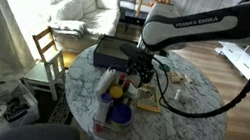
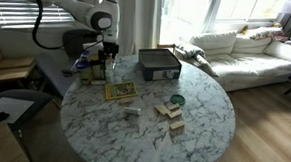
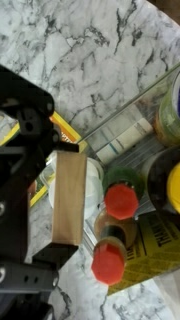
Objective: Pick up the white container from the measuring spoon and put it on the table, pick up two wooden blocks from the table and place them horizontally on the measuring spoon on by one
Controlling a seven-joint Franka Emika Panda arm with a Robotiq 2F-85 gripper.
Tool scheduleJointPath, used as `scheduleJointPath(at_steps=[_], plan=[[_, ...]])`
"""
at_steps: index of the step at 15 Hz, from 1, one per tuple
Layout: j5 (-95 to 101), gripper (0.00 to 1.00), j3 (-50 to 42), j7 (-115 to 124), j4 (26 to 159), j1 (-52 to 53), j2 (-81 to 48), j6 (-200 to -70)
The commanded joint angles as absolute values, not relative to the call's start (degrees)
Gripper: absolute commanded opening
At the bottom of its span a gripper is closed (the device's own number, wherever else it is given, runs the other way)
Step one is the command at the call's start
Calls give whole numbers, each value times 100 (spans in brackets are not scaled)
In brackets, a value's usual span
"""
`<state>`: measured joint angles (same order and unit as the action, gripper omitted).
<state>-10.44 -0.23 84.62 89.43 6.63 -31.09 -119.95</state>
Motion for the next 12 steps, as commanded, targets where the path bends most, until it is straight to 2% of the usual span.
scheduleJointPath(at_steps=[1,7,12], plan=[[-881,100,-132,8656,8801,744,-3187,-11900],[-888,100,-203,8658,8960,663,-2957,-12024],[-980,100,-567,9188,9601,424,-2723,-12417]])
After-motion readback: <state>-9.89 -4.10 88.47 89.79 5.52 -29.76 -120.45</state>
